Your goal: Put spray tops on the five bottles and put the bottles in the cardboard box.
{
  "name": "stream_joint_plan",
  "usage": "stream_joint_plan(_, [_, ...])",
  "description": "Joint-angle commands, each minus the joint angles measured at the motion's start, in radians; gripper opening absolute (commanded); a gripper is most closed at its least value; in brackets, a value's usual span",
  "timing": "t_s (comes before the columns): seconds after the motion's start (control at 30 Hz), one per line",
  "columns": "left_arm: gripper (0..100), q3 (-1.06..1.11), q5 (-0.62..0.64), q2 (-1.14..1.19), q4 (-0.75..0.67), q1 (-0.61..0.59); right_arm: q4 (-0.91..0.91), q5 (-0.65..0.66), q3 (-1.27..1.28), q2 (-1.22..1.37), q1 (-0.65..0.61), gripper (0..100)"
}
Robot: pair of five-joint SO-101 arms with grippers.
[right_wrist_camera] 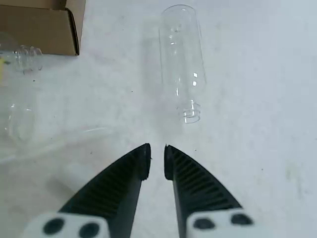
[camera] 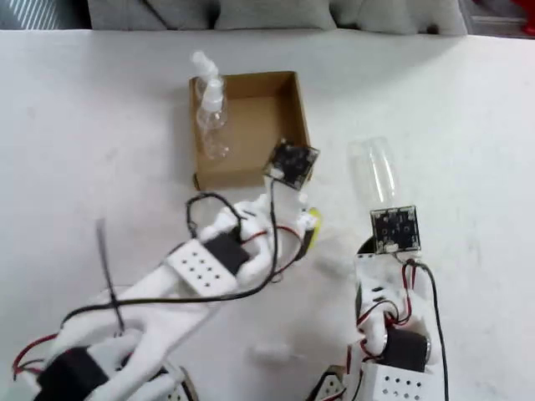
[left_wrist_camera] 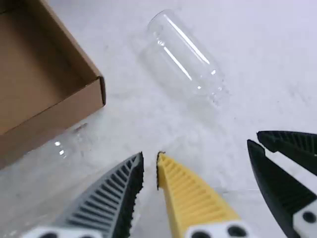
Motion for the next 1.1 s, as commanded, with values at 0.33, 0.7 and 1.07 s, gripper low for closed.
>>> stream_joint_plan(0.33, [7, 0.006, 0.087, 0.418, -0.516, 0.028, 0.005, 0.009, -0.006, -0.004, 0.008, 3.5])
stream_joint_plan(0.7, [7, 0.035, 0.084, 0.414, -0.368, 0.025, 0.005, 0.011, -0.006, -0.004, 0.01, 3.5])
stream_joint_plan(1.07, [7, 0.25, 0.081, 0.101, -0.296, -0.047, 0.005, 0.011, -0.006, -0.004, 0.01, 3.5])
